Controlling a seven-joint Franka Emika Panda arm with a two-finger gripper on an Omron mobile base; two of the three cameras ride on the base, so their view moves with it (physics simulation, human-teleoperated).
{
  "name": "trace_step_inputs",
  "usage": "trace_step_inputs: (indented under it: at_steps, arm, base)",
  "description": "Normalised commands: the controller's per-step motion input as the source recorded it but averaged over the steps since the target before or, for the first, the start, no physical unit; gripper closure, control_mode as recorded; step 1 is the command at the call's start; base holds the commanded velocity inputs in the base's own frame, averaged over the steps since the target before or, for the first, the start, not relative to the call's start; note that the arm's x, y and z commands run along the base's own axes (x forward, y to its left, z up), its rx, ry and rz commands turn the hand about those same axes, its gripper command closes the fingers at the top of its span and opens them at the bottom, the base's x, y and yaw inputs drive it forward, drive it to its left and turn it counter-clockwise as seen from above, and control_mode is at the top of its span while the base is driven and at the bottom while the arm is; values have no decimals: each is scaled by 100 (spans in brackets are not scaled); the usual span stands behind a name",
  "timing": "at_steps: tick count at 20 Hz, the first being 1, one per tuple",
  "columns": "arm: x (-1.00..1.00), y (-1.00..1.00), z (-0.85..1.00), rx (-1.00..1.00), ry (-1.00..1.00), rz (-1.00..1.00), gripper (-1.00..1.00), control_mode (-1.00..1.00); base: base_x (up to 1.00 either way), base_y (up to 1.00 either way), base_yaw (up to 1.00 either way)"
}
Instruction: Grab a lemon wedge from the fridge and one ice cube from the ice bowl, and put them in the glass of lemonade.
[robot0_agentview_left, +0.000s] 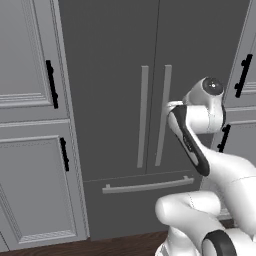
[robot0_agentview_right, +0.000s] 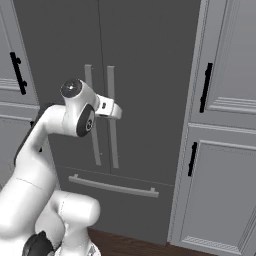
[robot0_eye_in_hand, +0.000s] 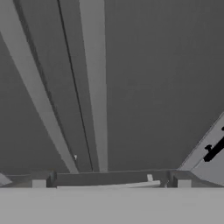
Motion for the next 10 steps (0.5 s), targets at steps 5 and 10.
trace_step_inputs:
  at_steps: [5, 10]
  arm:
    - [87, 0, -29, 7, 2, 0, -100, -100]
    - [65, 0, -32, 5, 0, 0, -100, -100]
  base:
    - [0, 0, 0]
    - [0, 0, 0]
